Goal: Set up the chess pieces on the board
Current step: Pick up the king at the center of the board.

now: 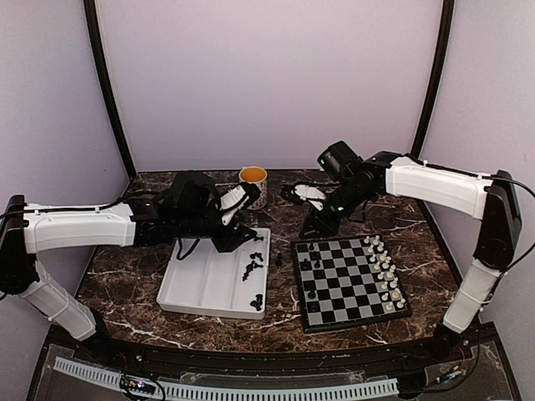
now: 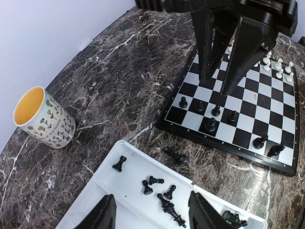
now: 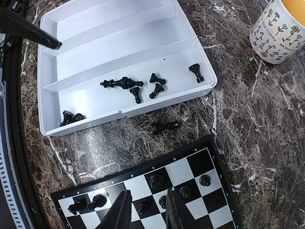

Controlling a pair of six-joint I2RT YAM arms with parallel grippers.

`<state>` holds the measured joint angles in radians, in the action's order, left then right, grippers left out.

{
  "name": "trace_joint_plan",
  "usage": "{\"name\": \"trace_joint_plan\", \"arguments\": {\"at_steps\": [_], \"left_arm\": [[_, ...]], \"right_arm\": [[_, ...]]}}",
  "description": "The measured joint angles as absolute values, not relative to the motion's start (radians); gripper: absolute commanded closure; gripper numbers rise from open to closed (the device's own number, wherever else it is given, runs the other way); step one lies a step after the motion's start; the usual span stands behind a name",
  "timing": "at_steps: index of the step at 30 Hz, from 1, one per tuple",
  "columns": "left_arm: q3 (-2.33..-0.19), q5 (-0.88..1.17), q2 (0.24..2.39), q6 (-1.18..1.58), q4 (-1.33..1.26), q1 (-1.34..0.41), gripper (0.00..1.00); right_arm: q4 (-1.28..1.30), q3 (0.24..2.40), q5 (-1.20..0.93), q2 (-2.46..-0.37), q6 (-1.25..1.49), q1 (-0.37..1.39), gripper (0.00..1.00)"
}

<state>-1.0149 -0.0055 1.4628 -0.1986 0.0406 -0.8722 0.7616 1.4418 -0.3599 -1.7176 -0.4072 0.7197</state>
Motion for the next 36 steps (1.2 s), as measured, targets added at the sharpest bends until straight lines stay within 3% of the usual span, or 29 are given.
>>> {"name": "trace_joint_plan", "arguments": {"at_steps": [8,14,24,36], "left_arm": [[-1.015,0.011,1.446,-0.111,0.037,-0.774,0.45],[-1.026,0.026,1.438,-0.043,0.038,-0.707,0.46],[-1.047,0.042,1.438,-0.014,0.048,-0.702,0.45],[-1.048,0.041,1.438,-0.014,0.057,-0.702,0.46]], "right_arm": [[0.751,1.460,-0.328,-1.789,-0.431,0.735,0.67],[0.741,1.599,-0.309,-1.948,-0.417,0.737,0.69],[0.763,1.742,-0.308,-2.152,-0.435,0.741,0.68],[0.773,1.770,-0.296,-2.217,-0.489,0.775,0.61]]}}
